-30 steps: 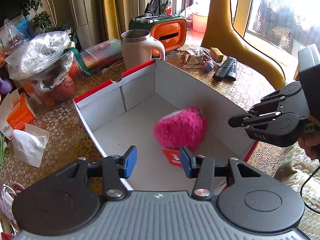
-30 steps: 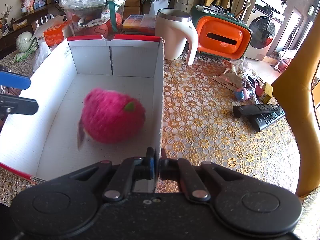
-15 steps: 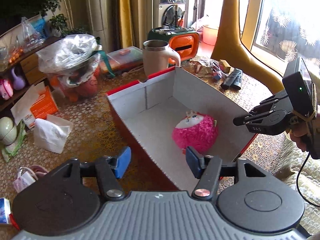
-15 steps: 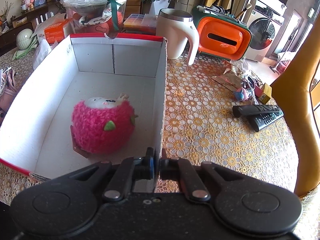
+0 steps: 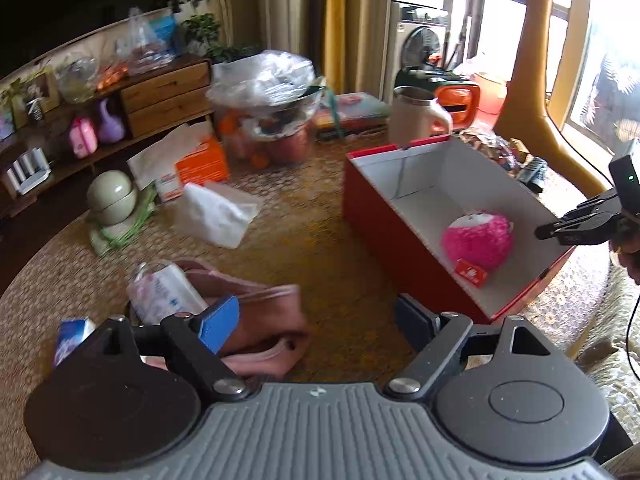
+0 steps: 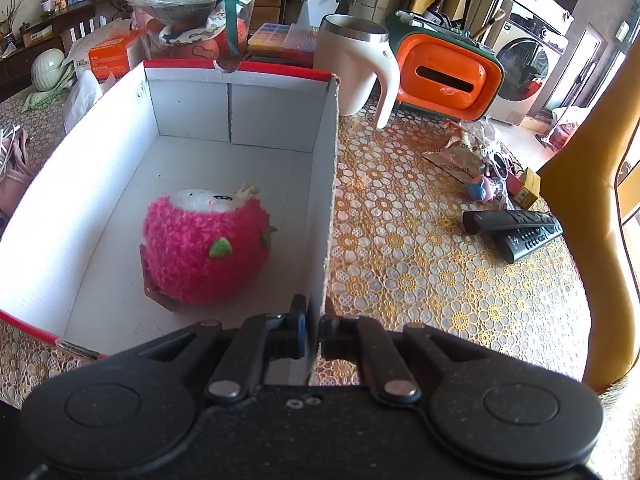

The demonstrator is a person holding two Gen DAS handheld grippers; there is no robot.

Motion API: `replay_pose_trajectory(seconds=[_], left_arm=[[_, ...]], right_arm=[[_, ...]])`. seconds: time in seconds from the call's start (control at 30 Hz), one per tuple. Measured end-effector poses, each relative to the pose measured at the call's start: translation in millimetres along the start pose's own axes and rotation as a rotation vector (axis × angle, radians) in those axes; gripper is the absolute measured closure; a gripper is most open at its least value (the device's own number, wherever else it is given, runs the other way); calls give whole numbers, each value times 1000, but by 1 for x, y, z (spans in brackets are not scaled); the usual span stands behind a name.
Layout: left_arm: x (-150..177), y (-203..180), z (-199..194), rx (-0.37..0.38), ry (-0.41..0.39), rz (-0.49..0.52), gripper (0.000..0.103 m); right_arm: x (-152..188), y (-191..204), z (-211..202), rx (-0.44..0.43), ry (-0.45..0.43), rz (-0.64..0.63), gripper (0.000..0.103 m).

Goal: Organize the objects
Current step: 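Open the left gripper to drop the plush toy into the box, then grasp the black mesh glove on the table with the left gripper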

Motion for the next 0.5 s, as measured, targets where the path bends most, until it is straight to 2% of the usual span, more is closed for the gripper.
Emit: replay_pose_trajectory(seconds=[0.1, 0.17, 0.23, 0.37, 0.5], left_arm=[[17, 17, -6, -41, 17, -24, 16], [30, 29, -8, -65, 34, -57, 11], [42, 37, -9, -96, 50, -84, 2], [68, 51, -8, -143, 89, -134, 1], [93, 56, -6, -152, 136, -173, 0]], right_arm=[[1, 1, 0, 3, 2, -3, 97], [1, 1, 0, 4, 3, -3, 97], [0, 1, 0, 6, 4, -3, 97], [1, 1, 1, 7, 5, -7, 96], [1, 1, 0, 8, 5, -10, 96]])
Point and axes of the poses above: each gripper's, at about its wrist camera, not at the fingertips, and z roughly the way its jaws point, y to its left, x to its underside, the point moved 1 cm from there along z, roughly the way its jaws point, and after that the axes turned 14 degrees about -y, right-handed, at the moved point
